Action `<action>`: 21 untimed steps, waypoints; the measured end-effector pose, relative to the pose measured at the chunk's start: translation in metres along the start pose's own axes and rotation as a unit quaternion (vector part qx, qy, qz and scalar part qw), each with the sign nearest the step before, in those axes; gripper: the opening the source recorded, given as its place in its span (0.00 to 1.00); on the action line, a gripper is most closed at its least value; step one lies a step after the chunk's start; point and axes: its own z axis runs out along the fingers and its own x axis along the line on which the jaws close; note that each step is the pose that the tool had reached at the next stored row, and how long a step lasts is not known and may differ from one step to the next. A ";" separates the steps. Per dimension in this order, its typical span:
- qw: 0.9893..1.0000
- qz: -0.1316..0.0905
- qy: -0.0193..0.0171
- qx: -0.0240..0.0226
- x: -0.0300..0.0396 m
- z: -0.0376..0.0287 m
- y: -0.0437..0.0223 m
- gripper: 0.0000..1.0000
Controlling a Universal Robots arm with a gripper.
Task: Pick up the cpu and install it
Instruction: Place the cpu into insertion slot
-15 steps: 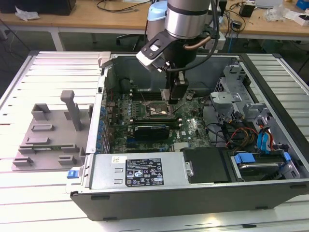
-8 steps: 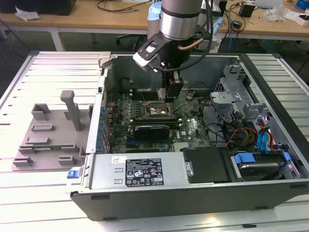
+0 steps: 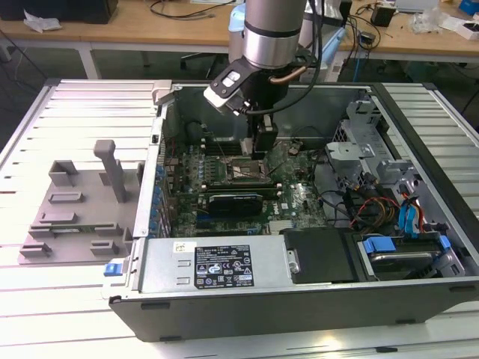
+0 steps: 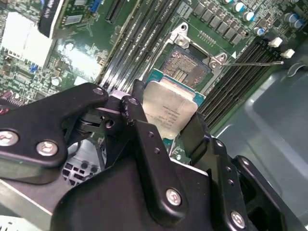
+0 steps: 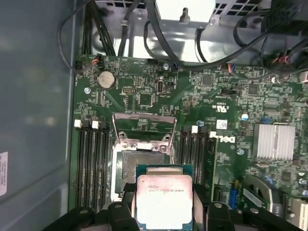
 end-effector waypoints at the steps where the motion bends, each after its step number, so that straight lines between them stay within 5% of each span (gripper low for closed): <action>1: 1.000 0.003 0.000 0.000 0.0004 0.0020 -0.0001 0.55; 10: 1.000 0.009 0.000 0.000 0.0143 0.0225 -0.0060 0.55; 21: 1.000 0.014 0.000 0.000 0.0150 0.0468 -0.0062 0.55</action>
